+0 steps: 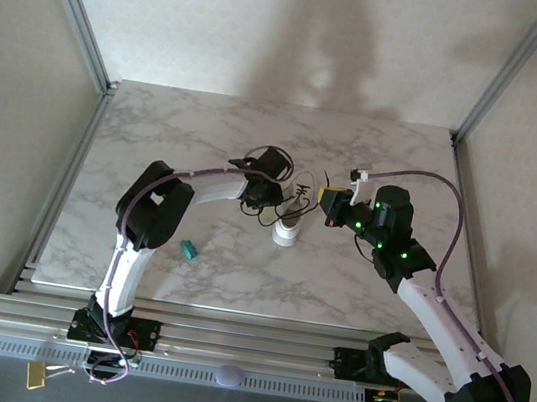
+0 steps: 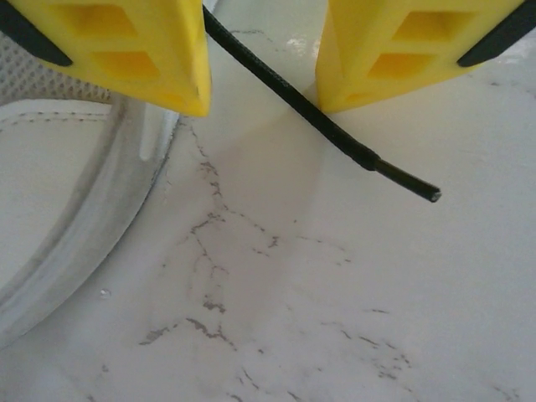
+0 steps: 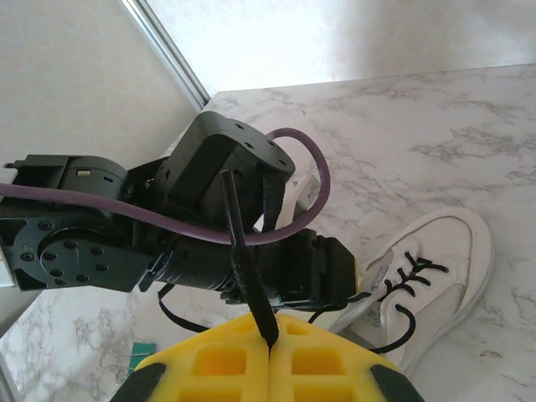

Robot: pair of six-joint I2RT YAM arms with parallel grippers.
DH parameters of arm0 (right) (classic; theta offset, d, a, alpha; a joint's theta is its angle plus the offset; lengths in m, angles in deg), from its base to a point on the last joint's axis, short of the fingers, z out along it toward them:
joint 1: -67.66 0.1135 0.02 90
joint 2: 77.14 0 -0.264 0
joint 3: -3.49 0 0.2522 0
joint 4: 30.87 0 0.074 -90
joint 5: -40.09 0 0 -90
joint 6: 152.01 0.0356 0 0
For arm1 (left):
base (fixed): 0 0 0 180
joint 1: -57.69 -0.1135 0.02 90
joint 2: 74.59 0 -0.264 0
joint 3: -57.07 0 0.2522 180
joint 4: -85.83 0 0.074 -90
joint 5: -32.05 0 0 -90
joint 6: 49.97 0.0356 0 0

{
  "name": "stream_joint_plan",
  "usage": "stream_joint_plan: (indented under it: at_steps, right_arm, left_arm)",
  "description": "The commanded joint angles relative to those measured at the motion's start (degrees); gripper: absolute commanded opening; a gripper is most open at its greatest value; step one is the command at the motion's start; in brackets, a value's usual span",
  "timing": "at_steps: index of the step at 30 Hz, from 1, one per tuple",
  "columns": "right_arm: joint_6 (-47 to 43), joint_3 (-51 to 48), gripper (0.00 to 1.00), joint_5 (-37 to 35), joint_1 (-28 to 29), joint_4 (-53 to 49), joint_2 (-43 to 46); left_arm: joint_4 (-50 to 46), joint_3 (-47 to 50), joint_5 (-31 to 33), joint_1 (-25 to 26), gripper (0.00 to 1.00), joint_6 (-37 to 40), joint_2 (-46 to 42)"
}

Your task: Tie the shoes

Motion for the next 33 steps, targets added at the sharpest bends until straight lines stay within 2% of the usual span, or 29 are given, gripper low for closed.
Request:
stream_joint_plan:
  at_steps: [1,13,18,24,33]
  right_arm:
    - [-0.71,-0.44,0.0,-0.82,0.3,1.53,1.24]
    - [-0.72,-0.63,0.0,-1.37,0.25,0.67,1.73]
    - [-0.97,-0.71,0.0,-1.89,0.22,-0.25,2.05]
    - [-2.54,-0.29,0.0,-4.23,0.3,-2.99,2.51]
    - [-5.28,2.27,0.0,-19.07,0.09,-16.49,1.86]
  left_arm:
    - [0.55,-1.54,3.5,-0.01,0.34,1.65,5.72]
    - [-2.21,-6.29,5.59,-0.47,0.0,5.26,7.61]
    - [-2.26,-6.5,9.22,-1.8,0.0,7.58,3.72]
    - [1.09,-0.03,14.66,-5.17,0.0,9.66,-6.18]
    - [10.71,15.41,17.8,-11.4,0.0,11.76,-23.69]
